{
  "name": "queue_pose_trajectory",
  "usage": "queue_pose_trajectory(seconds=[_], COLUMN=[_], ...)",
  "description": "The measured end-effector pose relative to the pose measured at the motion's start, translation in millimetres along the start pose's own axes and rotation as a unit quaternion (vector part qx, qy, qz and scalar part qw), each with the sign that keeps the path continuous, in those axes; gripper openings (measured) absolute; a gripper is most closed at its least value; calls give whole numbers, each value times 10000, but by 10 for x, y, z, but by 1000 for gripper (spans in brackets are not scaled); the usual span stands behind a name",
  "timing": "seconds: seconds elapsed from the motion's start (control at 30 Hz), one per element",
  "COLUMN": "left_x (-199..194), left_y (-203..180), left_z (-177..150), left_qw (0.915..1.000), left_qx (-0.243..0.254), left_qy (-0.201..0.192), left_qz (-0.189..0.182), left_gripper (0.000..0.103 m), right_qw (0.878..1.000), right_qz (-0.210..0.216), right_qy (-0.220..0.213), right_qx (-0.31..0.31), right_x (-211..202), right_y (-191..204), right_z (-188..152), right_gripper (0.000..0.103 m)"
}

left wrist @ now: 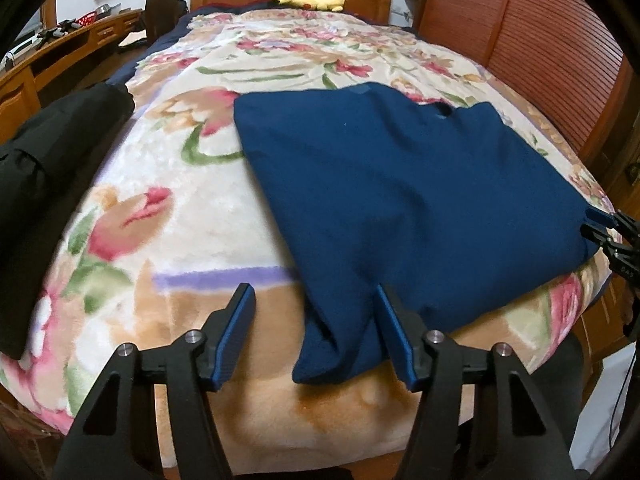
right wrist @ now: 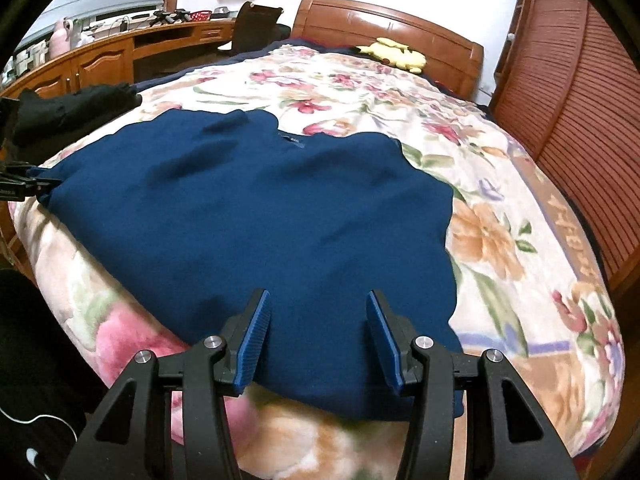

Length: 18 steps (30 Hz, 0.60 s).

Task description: Fold large clothes

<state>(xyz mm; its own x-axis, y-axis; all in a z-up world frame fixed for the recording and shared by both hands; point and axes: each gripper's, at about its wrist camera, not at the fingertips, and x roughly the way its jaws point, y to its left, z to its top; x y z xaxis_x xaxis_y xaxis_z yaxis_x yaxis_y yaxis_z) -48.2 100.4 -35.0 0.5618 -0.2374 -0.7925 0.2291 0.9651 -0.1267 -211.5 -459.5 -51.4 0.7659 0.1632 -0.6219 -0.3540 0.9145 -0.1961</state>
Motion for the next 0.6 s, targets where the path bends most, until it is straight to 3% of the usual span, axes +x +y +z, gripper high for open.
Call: queue_pose_trajectory(seconds=[0.17, 0.23, 0.27, 0.37, 0.6], left_x=[37, 42, 39, -22, -361], left_y=[-5, -28, -39, -119, -431], left_z=[6, 7, 10, 61, 422], left_qw=[10000, 9997, 9993, 9992, 9984], left_qx=[-53, -29, -39, 26, 267], left_qy=[10, 51, 82, 56, -443], left_qz=[-58, -245, -360, -393, -246], left_gripper=[60, 45, 32, 17, 12], right_qw=[10000, 9999, 9998, 9994, 9994], right_qz=[42, 85, 116, 223, 201], right_qy=[36, 14, 2, -32, -70], right_qx=[44, 105, 142, 247, 274], right_x=[72, 70, 69, 62, 27], right_y=[-19, -27, -57, -107, -190], right_z=[-42, -38, -61, -86, -130], right_gripper=[52, 52, 52, 52, 52])
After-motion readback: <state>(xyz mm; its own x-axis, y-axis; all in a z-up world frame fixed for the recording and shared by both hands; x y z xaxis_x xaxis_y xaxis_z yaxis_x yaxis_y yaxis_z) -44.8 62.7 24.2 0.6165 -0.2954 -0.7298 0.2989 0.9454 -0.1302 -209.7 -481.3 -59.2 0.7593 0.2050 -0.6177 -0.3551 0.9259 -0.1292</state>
